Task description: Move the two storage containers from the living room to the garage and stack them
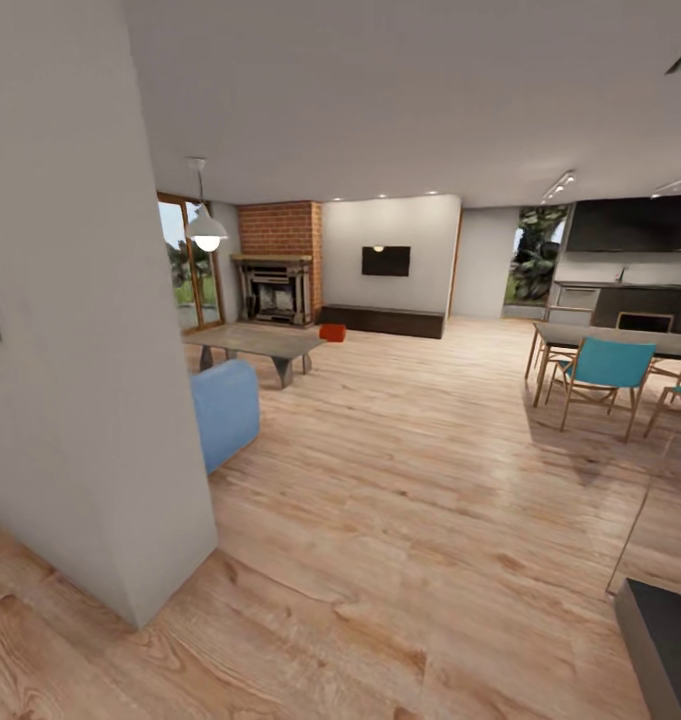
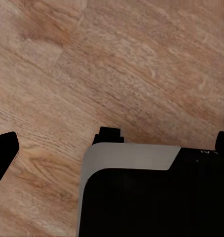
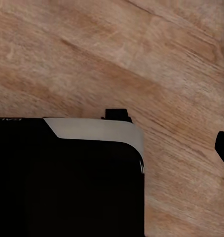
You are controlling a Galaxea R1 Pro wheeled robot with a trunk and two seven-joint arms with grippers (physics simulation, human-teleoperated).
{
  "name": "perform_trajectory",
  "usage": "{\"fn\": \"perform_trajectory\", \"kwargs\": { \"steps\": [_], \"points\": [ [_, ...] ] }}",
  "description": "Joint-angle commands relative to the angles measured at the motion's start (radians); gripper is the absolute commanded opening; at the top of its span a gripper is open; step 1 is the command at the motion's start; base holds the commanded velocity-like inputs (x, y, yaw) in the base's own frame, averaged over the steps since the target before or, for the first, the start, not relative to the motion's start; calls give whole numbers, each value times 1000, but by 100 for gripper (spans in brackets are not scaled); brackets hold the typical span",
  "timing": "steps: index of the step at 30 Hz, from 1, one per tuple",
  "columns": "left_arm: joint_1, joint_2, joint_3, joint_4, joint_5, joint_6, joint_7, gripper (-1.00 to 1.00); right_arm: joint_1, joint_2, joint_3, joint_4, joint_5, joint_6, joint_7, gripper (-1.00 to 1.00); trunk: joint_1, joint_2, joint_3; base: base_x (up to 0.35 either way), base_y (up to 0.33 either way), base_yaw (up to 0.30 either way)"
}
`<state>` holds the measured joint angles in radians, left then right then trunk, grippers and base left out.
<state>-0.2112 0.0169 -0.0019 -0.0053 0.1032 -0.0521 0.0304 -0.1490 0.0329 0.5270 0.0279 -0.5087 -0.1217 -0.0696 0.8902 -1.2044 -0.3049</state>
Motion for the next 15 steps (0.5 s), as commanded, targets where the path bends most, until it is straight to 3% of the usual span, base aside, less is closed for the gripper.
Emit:
{"fn": "perform_trajectory", "kwargs": {
  "steps": [1,15],
  "points": [
    [-1,0,-1,1,10,-3,0,100,-1,1,8,3,-8,-5,-1,100,1,-1,0,315,0,-219],
    [-1,0,-1,1,10,-3,0,100,-1,1,8,3,-8,-4,-1,100,1,-1,10,316,0,-219]
  ]
}}
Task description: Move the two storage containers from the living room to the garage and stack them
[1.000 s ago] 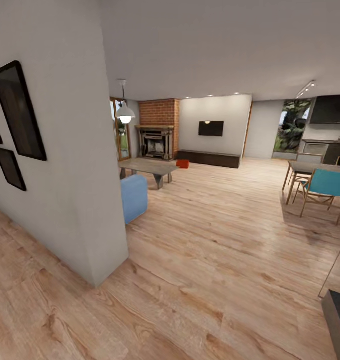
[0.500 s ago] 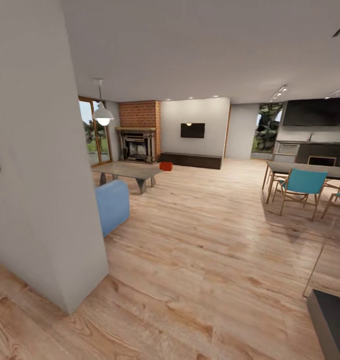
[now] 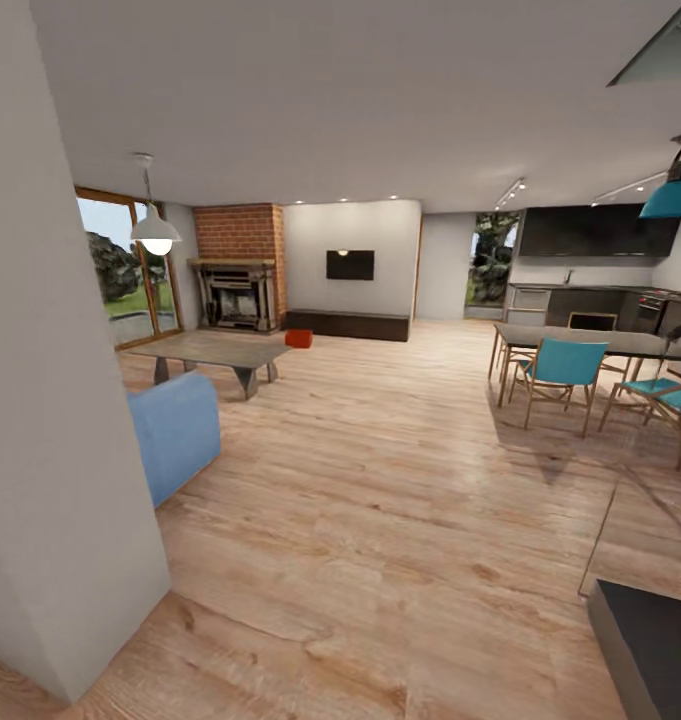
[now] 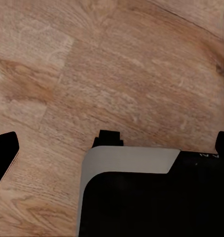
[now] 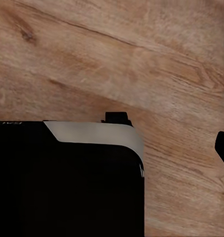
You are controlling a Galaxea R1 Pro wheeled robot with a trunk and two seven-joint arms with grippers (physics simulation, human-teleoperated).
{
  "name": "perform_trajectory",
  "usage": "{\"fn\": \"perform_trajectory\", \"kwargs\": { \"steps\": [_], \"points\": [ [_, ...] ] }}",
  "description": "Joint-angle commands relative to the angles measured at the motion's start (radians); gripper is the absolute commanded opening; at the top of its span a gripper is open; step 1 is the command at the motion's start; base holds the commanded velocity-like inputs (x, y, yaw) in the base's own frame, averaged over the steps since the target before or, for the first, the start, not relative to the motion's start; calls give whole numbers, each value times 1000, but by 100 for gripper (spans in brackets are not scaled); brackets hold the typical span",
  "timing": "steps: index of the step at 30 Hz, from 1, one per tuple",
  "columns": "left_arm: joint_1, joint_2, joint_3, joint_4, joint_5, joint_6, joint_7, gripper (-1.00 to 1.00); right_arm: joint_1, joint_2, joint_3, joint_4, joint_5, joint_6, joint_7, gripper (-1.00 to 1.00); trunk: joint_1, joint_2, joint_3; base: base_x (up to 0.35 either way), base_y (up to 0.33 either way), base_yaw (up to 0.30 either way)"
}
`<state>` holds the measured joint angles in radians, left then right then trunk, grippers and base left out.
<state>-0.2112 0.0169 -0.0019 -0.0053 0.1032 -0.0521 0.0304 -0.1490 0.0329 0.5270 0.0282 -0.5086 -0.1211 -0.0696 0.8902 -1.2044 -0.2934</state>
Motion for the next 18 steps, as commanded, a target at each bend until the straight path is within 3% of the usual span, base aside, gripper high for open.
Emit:
{"fn": "perform_trajectory", "kwargs": {
  "steps": [1,8,18],
  "points": [
    [-1,0,-1,1,10,-3,0,100,-1,1,8,3,-8,-5,-1,100,1,-1,0,315,0,-219],
    [-1,0,-1,1,10,-3,0,100,-1,1,8,3,-8,-5,-1,100,1,-1,5,315,0,-205],
    [-1,0,-1,1,10,-3,0,100,-1,1,8,3,-8,-5,-1,100,1,-1,5,316,0,-16]
  ]
}}
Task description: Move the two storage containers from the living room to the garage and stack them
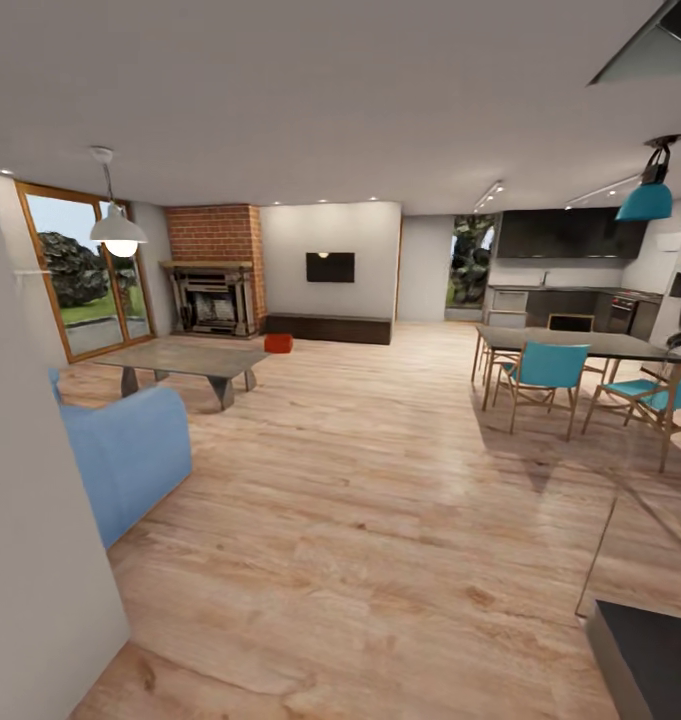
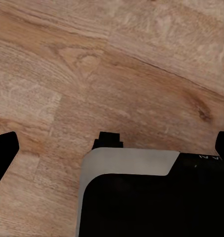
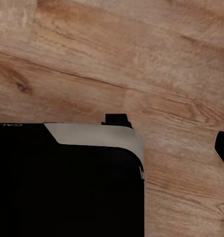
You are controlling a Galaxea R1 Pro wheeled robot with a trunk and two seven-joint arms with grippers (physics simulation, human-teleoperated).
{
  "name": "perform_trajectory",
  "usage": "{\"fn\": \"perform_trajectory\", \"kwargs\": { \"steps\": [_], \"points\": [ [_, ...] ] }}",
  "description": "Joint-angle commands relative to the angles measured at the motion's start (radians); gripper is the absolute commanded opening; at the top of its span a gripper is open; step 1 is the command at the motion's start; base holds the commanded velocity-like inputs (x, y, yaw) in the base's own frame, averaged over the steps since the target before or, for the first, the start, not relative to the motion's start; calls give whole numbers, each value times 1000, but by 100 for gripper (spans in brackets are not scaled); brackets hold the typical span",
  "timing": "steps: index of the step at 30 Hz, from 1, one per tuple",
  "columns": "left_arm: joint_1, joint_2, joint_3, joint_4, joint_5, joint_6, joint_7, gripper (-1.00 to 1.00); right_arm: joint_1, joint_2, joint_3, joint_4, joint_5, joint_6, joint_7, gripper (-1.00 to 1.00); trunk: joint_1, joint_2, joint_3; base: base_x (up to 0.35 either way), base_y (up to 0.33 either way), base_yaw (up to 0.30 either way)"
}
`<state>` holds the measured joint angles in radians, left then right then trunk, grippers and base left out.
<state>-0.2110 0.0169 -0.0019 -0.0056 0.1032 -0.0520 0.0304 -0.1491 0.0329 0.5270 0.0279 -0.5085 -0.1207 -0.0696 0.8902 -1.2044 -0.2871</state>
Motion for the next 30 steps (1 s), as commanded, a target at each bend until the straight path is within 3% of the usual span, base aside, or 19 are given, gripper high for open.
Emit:
{"fn": "perform_trajectory", "kwargs": {
  "steps": [1,30],
  "points": [
    [-1,0,-1,1,10,-3,0,100,-1,1,8,3,-8,-5,-1,100,1,-1,-1,316,0,0],
    [-1,0,-1,1,10,-3,0,100,-1,1,8,3,-8,-5,-1,100,1,-1,-1,316,0,0]
  ]
}}
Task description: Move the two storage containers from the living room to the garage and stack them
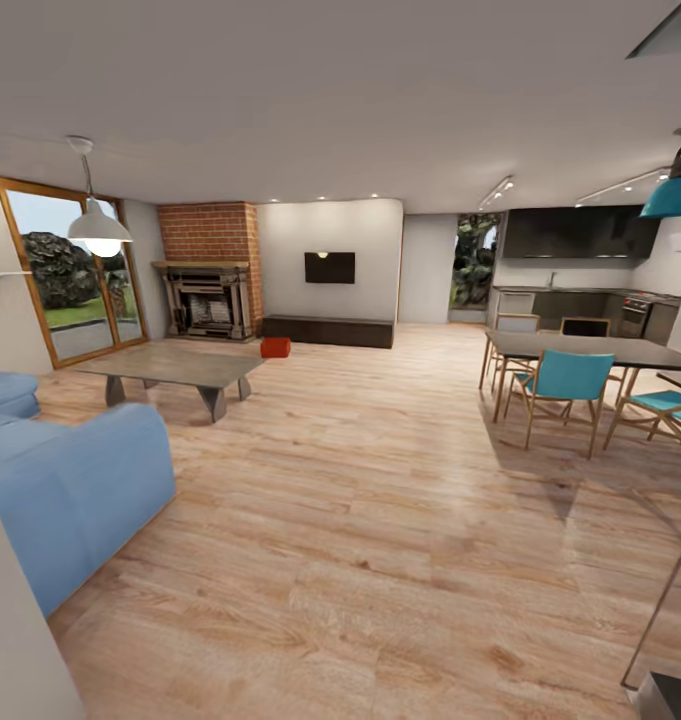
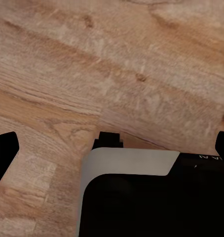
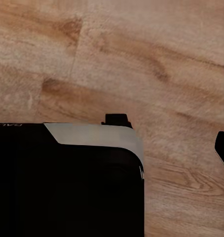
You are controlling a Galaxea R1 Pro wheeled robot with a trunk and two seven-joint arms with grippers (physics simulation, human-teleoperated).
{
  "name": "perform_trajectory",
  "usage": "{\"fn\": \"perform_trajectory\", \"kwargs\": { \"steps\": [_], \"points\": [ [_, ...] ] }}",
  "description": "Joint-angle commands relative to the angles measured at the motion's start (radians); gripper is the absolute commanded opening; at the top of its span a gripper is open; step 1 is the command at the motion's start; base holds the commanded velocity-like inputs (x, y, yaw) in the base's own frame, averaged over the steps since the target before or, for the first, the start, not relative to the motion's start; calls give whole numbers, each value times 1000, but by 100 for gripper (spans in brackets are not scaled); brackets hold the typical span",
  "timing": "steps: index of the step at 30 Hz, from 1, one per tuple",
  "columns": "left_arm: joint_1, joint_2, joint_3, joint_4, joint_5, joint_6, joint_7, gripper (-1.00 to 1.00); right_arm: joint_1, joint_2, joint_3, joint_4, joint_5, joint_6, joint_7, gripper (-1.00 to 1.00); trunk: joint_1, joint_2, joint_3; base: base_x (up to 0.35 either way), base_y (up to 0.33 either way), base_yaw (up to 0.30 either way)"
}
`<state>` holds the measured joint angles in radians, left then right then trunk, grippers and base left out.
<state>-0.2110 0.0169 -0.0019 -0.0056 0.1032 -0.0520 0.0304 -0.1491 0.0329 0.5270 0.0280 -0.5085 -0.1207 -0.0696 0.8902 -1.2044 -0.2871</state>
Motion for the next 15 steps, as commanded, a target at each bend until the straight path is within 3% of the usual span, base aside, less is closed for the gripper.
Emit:
{"fn": "perform_trajectory", "kwargs": {
  "steps": [1,15],
  "points": [
    [-1,0,-1,1,10,-3,0,100,-1,1,8,3,-8,-5,-1,100,1,-1,-1,316,0,0],
    [-1,0,-1,1,10,-3,0,100,-1,1,8,3,-8,-5,-1,100,1,-1,-1,316,0,0]
  ]
}}
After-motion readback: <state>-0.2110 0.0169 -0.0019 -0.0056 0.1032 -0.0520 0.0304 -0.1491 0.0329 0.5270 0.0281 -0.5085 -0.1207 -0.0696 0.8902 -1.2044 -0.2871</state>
